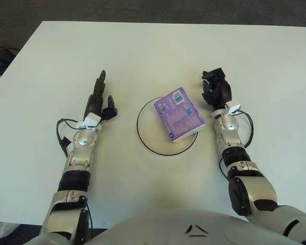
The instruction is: Put the tissue paper into the plate.
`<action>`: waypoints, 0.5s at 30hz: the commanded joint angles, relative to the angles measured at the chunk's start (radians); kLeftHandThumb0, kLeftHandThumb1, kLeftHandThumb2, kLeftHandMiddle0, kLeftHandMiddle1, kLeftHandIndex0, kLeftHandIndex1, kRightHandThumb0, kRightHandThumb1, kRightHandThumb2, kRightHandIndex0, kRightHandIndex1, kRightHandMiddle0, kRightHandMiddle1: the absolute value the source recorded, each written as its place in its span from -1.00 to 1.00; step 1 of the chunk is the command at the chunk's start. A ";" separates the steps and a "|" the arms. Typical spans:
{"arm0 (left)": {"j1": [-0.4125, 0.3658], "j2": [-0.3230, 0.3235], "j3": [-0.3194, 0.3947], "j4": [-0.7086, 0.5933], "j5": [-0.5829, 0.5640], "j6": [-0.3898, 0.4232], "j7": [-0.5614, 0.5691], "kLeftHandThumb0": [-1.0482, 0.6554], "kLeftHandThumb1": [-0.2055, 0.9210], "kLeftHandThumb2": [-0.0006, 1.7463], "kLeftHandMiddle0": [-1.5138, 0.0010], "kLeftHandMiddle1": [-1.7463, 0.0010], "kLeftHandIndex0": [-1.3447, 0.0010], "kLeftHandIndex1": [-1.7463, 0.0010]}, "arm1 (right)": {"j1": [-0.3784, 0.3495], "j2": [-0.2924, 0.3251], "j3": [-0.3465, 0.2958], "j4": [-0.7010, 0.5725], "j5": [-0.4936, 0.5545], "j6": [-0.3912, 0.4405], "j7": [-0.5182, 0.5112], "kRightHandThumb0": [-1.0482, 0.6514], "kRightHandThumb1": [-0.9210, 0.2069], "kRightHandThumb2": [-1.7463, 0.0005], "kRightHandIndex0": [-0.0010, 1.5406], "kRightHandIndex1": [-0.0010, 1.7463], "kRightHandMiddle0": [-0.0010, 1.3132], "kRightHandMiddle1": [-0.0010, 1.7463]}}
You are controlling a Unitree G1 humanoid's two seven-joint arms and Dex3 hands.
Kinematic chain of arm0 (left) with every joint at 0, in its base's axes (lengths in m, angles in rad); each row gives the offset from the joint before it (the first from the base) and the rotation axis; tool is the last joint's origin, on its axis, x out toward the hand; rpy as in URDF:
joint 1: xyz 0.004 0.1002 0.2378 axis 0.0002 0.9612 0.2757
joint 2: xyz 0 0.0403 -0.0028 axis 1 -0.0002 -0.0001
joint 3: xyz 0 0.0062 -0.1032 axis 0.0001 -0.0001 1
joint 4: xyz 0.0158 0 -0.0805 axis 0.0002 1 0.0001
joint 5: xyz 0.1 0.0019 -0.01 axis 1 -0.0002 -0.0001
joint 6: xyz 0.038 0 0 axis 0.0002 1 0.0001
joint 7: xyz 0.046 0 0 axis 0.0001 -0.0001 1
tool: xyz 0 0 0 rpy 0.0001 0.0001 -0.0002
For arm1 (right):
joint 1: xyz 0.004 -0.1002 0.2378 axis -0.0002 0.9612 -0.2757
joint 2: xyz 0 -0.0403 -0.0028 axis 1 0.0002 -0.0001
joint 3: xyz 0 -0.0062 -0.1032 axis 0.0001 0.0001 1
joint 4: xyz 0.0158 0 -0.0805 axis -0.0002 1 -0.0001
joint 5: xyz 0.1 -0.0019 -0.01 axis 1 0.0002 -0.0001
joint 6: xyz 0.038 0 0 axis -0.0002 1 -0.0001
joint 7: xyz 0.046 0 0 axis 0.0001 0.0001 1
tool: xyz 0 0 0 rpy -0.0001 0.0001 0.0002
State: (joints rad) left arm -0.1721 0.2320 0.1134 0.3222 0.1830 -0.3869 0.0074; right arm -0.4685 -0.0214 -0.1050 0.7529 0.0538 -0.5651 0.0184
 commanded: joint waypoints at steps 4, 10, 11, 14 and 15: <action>0.076 -0.020 -0.025 0.084 0.007 0.074 0.015 -0.91 1.00 0.34 0.98 0.99 0.99 0.97 | 0.243 0.041 0.022 0.111 -0.023 0.077 -0.015 -0.18 -1.00 0.40 -0.60 -0.27 -0.71 1.00; 0.082 -0.038 -0.016 0.066 -0.018 0.101 0.023 -0.90 1.00 0.33 0.97 0.99 0.98 0.94 | 0.247 0.042 0.024 0.102 -0.019 0.081 -0.014 -0.18 -1.00 0.40 -0.59 -0.27 -0.71 1.00; 0.083 -0.043 -0.014 0.061 -0.025 0.107 0.023 -0.89 1.00 0.32 0.97 0.99 0.99 0.93 | 0.248 0.042 0.024 0.101 -0.018 0.082 -0.014 -0.18 -1.00 0.40 -0.59 -0.27 -0.71 1.00; 0.089 -0.053 -0.010 0.052 -0.037 0.112 0.029 -0.88 1.00 0.32 0.96 0.99 1.00 0.91 | 0.250 0.042 0.024 0.097 -0.016 0.083 -0.012 -0.18 -1.00 0.40 -0.60 -0.27 -0.71 1.00; 0.091 -0.056 -0.009 0.049 -0.040 0.113 0.032 -0.88 1.00 0.32 0.96 0.99 1.00 0.90 | 0.251 0.042 0.024 0.095 -0.015 0.083 -0.012 -0.18 -1.00 0.40 -0.60 -0.27 -0.71 1.00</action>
State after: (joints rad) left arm -0.1729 0.2137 0.1138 0.3154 0.1655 -0.3717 0.0379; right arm -0.4520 -0.0204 -0.0957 0.7276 0.0539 -0.5550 0.0111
